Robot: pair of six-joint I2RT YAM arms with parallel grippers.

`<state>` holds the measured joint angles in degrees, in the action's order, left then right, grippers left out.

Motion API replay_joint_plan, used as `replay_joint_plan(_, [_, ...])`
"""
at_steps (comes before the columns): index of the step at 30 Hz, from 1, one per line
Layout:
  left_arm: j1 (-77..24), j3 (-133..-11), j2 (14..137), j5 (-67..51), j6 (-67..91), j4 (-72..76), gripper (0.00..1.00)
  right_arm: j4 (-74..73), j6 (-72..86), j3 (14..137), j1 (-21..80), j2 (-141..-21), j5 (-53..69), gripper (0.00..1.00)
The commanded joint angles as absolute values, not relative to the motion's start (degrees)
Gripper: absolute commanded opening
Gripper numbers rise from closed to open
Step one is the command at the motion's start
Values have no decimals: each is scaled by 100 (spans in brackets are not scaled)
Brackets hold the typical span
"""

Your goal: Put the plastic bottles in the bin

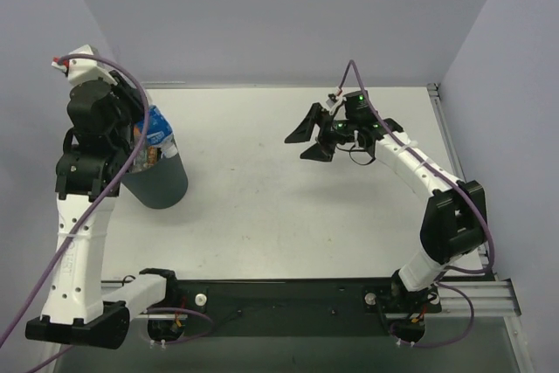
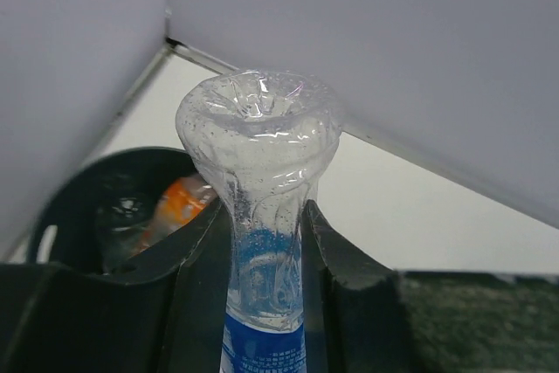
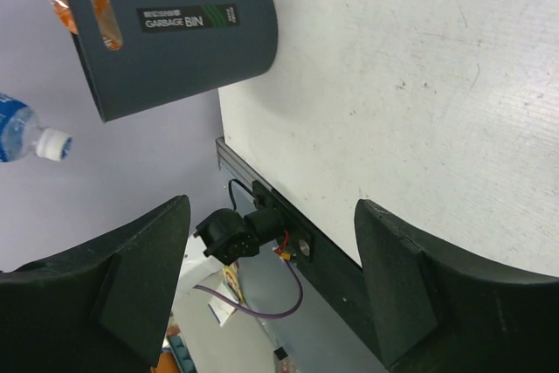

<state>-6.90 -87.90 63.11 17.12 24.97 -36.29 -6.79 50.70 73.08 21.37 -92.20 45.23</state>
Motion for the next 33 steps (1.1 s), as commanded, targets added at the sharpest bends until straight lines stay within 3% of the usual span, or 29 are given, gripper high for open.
replay_joint_plan(1, [-598, -8974, 6390, 3555, 1337, -3841, 12, -967, 4799, 7427, 2232, -9360, 4518, 70])
replay_joint_plan(14, [-326, -7410, 6679, 5053, -527, -1374, 13, -1055, 4527, 7163, 2285, -9273, 4456, 70])
replay_joint_plan(21, [-193, -7277, 7136, 4879, -537, -1010, 16, -1055, 4456, 7110, 2294, -9263, 4421, 70])
replay_joint_plan(23, [-193, -7479, 7259, 4834, -212, -1377, 32, -1063, 4439, 7119, 2294, -9264, 4412, 70])
replay_joint_plan(25, [-193, -7654, 7269, 4825, 191, -1703, 58, -1072, 4421, 7154, 2285, -9246, 4377, 71])
replay_joint_plan(26, [-193, -7716, 7234, 4816, 289, -2001, 65, -1090, 4412, 7163, 2285, -9255, 4386, 71])
replay_joint_plan(29, [-193, -7927, 7155, 4852, 571, -2520, 82, -1134, 4368, 7207, 2294, -9255, 4351, 71])
replay_joint_plan(33, [-193, -8182, 7058, 4738, 782, -2996, 87, -1178, 4359, 7242, 2285, -9299, 4333, 71])
